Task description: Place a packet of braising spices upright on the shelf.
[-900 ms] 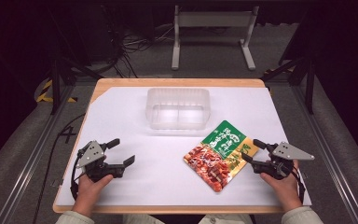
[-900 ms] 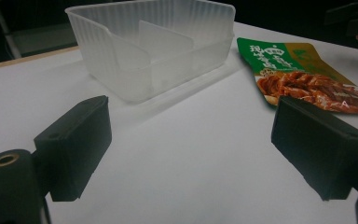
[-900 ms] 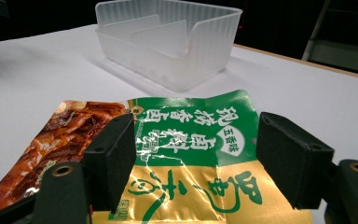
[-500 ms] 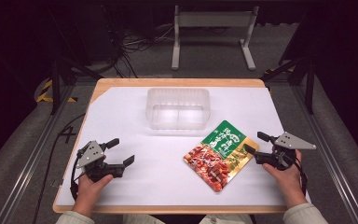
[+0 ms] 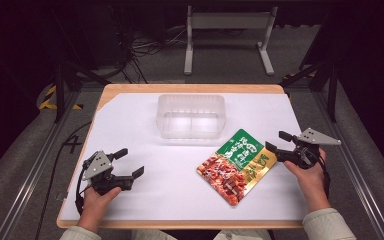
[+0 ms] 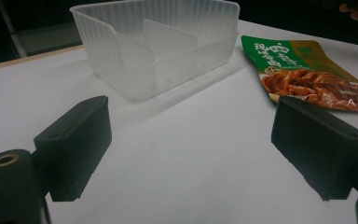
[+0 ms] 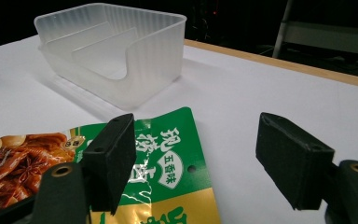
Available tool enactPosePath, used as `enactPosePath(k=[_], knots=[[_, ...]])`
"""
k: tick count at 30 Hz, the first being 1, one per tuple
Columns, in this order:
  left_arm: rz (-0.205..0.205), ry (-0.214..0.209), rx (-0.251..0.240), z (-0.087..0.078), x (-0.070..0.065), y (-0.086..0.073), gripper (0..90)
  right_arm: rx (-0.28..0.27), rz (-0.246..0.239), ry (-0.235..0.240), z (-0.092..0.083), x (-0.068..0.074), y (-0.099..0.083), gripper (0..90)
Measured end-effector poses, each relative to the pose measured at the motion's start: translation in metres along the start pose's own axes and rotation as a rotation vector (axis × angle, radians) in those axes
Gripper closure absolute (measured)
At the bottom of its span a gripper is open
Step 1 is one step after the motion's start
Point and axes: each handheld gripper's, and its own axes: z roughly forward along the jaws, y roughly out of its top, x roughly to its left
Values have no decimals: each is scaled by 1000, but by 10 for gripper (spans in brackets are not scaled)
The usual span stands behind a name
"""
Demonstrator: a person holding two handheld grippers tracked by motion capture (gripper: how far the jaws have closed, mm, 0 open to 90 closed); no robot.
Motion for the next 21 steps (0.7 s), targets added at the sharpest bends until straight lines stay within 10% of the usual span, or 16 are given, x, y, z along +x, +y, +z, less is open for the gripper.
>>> enactPosePath(k=[21], knots=[[0,-6,3,1,-1,0,126,99,31,-14,24,-12,-20,282]])
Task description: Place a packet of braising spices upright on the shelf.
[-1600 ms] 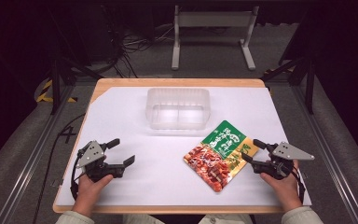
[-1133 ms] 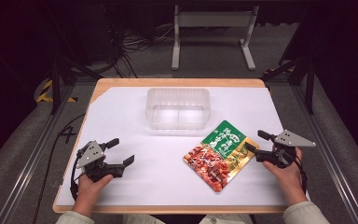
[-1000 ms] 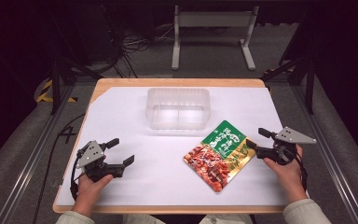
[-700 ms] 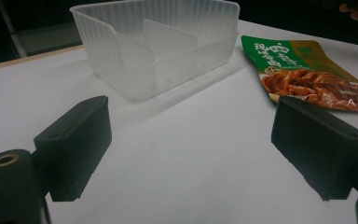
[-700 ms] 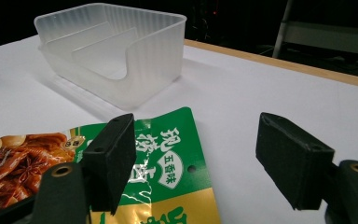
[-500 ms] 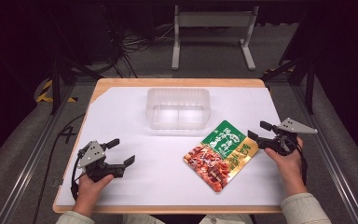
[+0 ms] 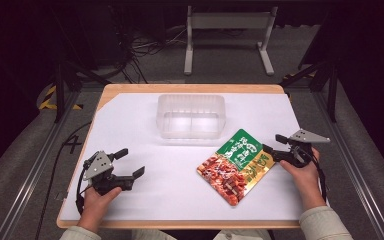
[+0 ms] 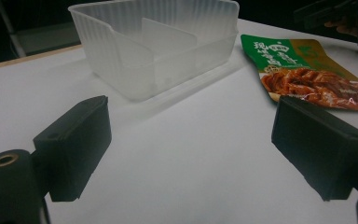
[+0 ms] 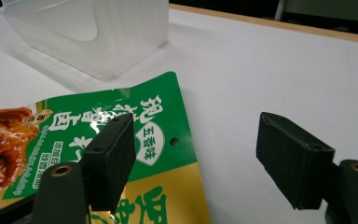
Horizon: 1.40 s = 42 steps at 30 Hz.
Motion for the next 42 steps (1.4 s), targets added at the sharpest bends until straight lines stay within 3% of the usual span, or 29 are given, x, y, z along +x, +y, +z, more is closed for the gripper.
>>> enactPosePath(k=[2,5,7,15,24,36,42], knots=[[0,0,0,0,0,0,126,28,30,26,2,-2,-4,267],[0,-2,0,0,0,0,126,53,35,36,5,-2,-6,279],[-1,-2,0,0,0,0,126,96,74,67,8,-3,-9,283],[-1,-1,2,0,0,0,126,153,78,85,12,-3,-14,305],[1,1,1,1,0,0,126,185,88,98,13,-2,-15,328],[6,5,6,0,1,0,128,231,128,135,12,-4,-14,442],[-1,3,8,1,0,0,128,220,114,155,6,0,-7,493]])
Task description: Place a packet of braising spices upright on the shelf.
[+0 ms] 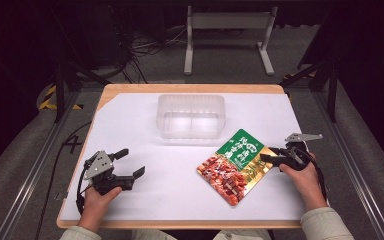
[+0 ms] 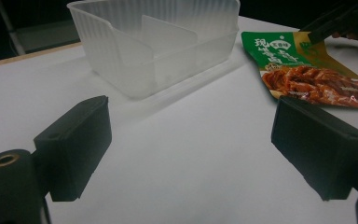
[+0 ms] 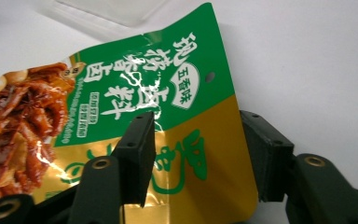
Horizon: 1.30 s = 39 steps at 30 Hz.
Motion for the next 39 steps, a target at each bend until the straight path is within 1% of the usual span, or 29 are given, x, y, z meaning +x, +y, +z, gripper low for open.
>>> enactPosePath(k=[2,3,5,6,9,11,13,15,18,19,21,22,24,30,37,39], knots=[[0,-1,0,0,0,0,128,-1,-3,17,-2,2,1,515],[0,-3,-2,0,0,0,128,-1,-3,17,-2,2,1,515],[-2,-5,-5,0,0,0,128,-2,-10,49,-5,3,2,558],[2,-4,-2,0,0,0,128,0,-16,83,-7,4,3,587],[4,-7,2,0,0,0,128,16,-27,95,-6,6,3,601],[7,-6,3,0,0,0,128,43,-37,105,-3,7,3,620],[5,-3,0,0,0,0,128,84,-51,99,2,8,1,635],[5,-2,0,0,0,0,128,99,-61,89,5,10,1,666],[7,-1,0,0,0,0,129,117,-75,60,8,12,0,720],[7,-2,0,0,0,0,129,120,-84,40,9,13,-1,769],[8,-1,0,0,0,0,129,116,-94,22,10,13,-2,833],[8,-1,0,0,0,0,129,116,-94,22,10,13,-2,833],[2,0,-1,0,-1,0,130,109,-100,12,9,15,-2,894],[3,0,-1,0,-1,0,130,79,-111,13,4,18,1,898],[3,1,-1,0,-1,0,130,-1,-102,45,-11,22,7,899],[9,2,0,0,0,1,131,-10,-98,49,-13,23,8,899]])
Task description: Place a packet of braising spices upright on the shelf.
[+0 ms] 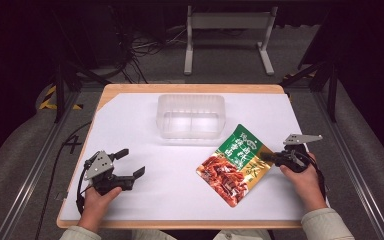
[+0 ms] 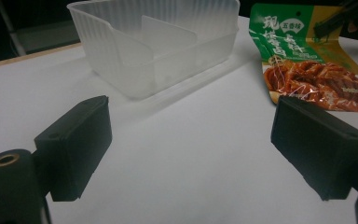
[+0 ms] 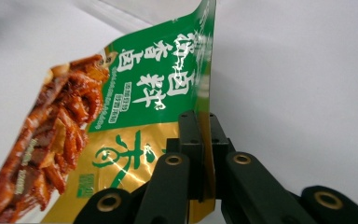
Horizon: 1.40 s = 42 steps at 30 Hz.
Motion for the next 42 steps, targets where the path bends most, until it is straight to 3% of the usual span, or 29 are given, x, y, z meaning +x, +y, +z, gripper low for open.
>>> enactPosePath(k=[9,18,29,34,37,42], knots=[[1,0,1,0,0,0,132,-82,-27,25,-17,11,11,899],[-4,-1,1,0,0,0,132,-160,-85,62,-35,33,26,900],[-1,2,2,1,0,0,132,-212,-118,111,-45,52,38,900],[-2,3,4,1,0,0,132,-234,-148,176,-53,67,48,900],[-1,4,8,1,0,0,132,-238,-162,189,-57,73,53,900],[0,2,10,2,-1,0,132,-244,-193,164,-64,85,62,900]])
